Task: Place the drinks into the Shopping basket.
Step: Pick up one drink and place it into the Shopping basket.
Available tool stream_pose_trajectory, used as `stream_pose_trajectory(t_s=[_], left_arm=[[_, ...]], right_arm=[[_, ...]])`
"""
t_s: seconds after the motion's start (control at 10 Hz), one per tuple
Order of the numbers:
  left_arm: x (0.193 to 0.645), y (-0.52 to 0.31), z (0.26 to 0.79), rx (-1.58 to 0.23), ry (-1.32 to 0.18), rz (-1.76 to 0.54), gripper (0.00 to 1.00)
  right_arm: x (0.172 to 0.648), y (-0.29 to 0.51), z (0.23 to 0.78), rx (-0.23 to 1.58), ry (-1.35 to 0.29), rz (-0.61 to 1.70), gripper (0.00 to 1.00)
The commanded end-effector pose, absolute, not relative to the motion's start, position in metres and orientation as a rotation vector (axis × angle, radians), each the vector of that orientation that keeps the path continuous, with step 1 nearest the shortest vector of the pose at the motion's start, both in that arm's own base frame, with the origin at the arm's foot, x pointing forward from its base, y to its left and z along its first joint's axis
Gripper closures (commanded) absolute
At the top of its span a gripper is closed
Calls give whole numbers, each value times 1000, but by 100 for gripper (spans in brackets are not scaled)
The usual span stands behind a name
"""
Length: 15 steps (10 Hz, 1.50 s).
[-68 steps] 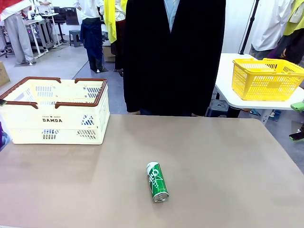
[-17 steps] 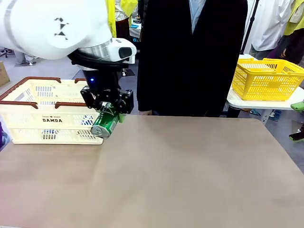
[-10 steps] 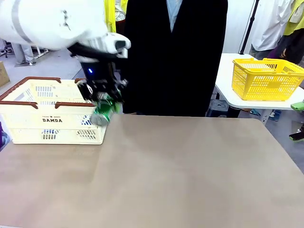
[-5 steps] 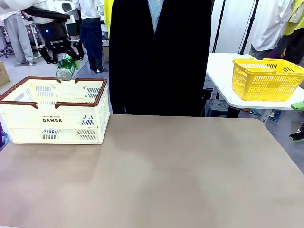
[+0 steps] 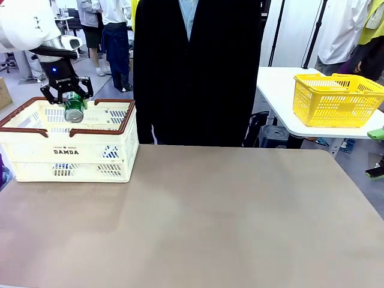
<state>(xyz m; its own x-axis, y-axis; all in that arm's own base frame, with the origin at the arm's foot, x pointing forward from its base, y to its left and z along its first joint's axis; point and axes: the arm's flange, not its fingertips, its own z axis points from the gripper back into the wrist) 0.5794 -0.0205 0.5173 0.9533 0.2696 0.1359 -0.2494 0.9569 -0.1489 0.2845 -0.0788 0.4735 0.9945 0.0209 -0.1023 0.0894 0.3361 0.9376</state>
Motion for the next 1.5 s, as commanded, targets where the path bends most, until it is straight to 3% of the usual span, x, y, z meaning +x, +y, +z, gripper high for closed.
stream_pose_trajectory(t_s=[0.0,0.3,0.4,0.7,1.4], left_arm=[[581,-23,523,-114,-185,190,100],[580,-24,516,-127,-155,245,100],[601,-20,511,-45,-219,147,100],[626,-8,487,-62,-225,-3,100],[626,-11,401,-73,-130,89,100]], right_arm=[[285,-77,479,1243,108,-55,0],[285,-77,479,1243,108,-55,0],[285,-77,479,1243,108,-55,0],[285,-77,479,1243,108,-55,0],[285,-77,479,1243,108,-55,0]])
